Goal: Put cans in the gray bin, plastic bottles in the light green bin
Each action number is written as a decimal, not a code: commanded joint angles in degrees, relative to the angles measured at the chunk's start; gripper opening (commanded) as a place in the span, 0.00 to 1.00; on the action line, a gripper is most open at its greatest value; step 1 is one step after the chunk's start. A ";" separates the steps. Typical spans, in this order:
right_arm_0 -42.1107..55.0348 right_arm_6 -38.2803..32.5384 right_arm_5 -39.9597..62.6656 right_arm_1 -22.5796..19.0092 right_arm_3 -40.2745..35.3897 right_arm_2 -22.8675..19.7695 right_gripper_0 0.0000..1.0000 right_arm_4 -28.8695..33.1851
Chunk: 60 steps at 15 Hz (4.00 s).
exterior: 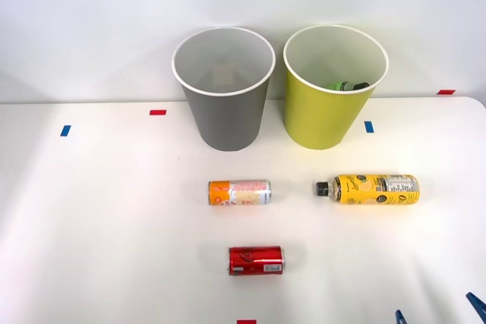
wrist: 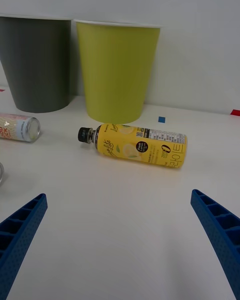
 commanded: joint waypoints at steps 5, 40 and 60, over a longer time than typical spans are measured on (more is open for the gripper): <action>0.00 0.00 0.00 0.00 0.00 0.00 1.00 0.00; 0.00 0.00 0.00 0.00 0.00 0.00 1.00 0.00; -2.11 1.05 8.88 -1.32 -3.69 0.88 1.00 -1.93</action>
